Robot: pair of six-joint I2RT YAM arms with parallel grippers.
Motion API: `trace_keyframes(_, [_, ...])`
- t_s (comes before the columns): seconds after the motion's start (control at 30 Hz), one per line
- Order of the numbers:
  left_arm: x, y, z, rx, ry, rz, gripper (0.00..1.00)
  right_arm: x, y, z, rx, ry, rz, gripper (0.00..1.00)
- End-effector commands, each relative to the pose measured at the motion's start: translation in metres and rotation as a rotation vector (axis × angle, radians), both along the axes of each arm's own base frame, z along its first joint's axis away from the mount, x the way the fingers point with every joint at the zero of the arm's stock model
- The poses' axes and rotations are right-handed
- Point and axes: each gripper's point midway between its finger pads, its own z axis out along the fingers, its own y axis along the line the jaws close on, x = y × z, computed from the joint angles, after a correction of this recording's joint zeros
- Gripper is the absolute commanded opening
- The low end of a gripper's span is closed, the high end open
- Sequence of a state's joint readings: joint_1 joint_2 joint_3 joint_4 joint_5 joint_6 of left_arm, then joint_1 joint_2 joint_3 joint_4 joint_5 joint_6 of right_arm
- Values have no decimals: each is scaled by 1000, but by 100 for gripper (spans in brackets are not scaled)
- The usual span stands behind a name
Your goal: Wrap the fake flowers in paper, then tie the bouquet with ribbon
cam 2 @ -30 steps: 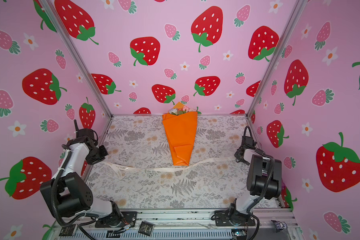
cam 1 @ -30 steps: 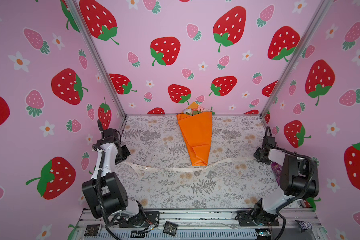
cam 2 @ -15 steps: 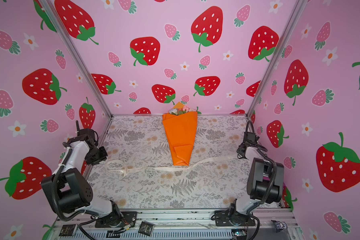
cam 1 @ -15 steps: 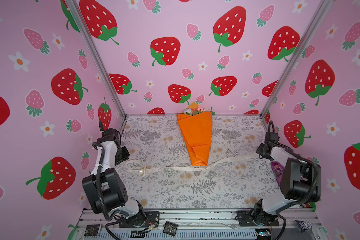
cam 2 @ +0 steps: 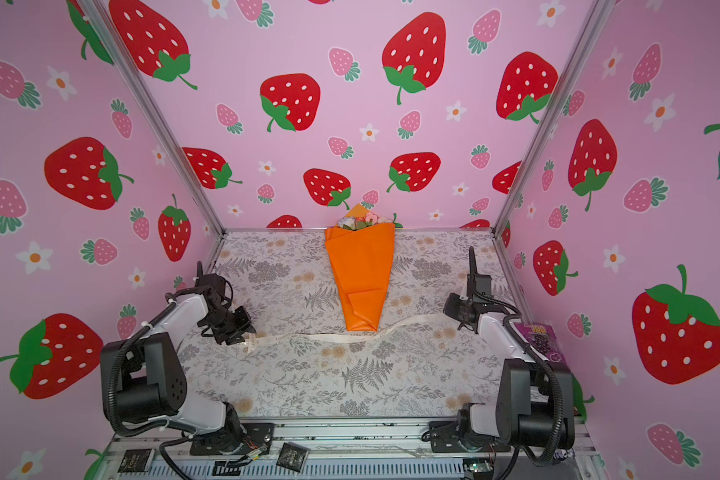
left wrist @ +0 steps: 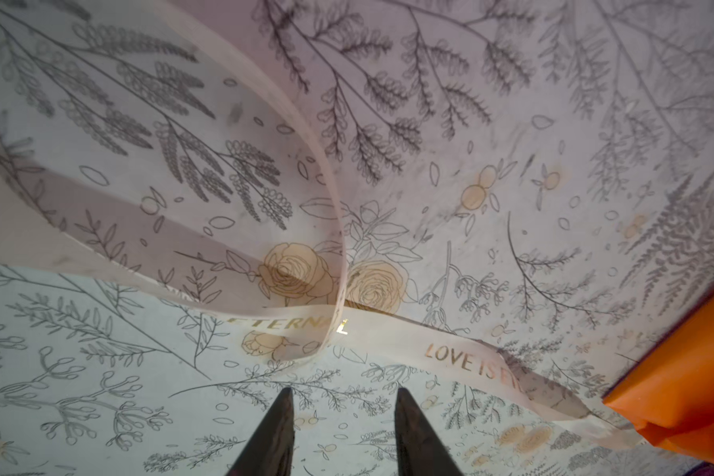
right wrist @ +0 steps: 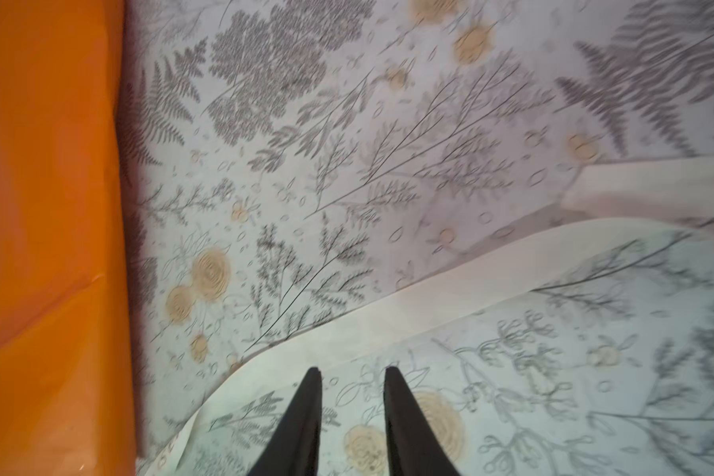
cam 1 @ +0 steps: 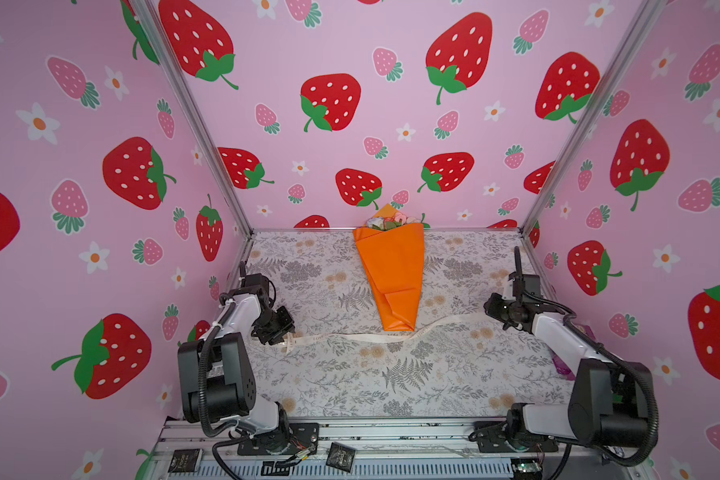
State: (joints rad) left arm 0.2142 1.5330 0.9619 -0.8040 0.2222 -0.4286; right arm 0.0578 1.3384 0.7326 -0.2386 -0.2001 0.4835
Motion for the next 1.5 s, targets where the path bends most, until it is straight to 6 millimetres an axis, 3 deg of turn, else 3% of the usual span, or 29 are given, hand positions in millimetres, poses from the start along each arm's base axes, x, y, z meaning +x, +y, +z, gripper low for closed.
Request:
trace_keyframes(0.0, [18,13,3,57,-26,38,42,-9,19,4,75,3,62,31])
trace_keyframes(0.3, [45,10,-28,-4,-8,60,31,-18,53,-2,218,3,158,36])
trace_keyframes(0.33, [48,8,-29,-16,-8,57,26,-19,56,-6,219,18,168,36])
trace_keyframes(0.43, [55,3,-24,-52,-35,48,0,-17,53,-18,176,53,162,36])
trace_keyframes(0.53, [64,4,0,-66,-105,50,0,-11,36,-32,71,75,112,35])
trace_keyframes(0.6, [69,16,21,-54,-163,77,0,-7,30,-40,25,87,111,32])
trace_keyframes(0.73, [75,54,59,-97,-286,204,0,5,27,-51,-11,107,118,26])
trace_keyframes(0.83, [77,82,72,-115,-328,285,0,14,28,-50,-13,93,125,22])
trace_keyframes(1.0, [72,124,65,-127,-313,424,0,26,16,-51,-93,87,95,21])
trace_keyframes(1.13, [71,147,51,-119,-296,494,0,29,-15,-70,-218,145,15,15])
trace_keyframes(1.37, [65,159,34,-72,-217,513,11,29,-51,-76,-244,189,-91,9])
trace_keyframes(1.47, [66,153,35,-89,-233,503,18,26,-71,-73,-265,207,-142,6])
